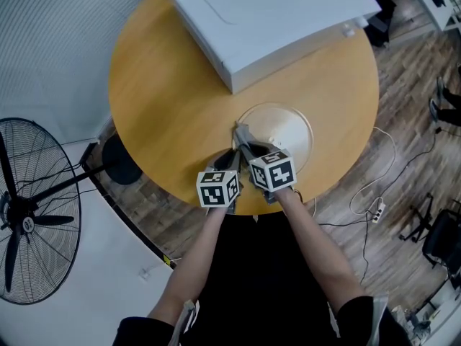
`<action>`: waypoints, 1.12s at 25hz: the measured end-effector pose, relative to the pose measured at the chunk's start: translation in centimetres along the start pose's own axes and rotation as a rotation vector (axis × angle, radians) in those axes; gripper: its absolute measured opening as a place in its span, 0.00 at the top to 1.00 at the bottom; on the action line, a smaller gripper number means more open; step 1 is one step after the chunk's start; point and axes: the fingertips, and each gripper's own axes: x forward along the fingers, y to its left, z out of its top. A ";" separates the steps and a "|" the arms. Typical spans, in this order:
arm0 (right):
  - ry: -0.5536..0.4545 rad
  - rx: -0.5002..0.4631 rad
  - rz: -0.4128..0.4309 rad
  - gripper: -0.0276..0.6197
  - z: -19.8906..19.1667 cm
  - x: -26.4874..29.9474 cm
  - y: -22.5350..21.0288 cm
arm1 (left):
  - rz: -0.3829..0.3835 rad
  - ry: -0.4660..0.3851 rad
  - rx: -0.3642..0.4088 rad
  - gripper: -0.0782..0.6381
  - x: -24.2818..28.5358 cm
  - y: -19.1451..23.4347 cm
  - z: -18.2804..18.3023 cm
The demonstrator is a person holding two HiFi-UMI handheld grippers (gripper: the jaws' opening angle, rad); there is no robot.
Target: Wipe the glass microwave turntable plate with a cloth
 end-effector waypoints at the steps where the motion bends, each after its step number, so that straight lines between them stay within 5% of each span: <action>1: -0.001 -0.005 0.004 0.92 -0.3 -0.1 0.1 | 0.003 -0.002 0.002 0.82 0.0 0.0 0.0; 15: 0.116 -0.089 0.113 0.92 -6.1 -3.0 0.8 | 0.030 -0.016 0.031 0.82 0.1 0.0 -0.1; 28: 0.134 -0.200 0.065 0.92 -7.9 -6.2 -2.2 | 0.048 -0.024 0.055 0.82 0.0 0.0 -0.1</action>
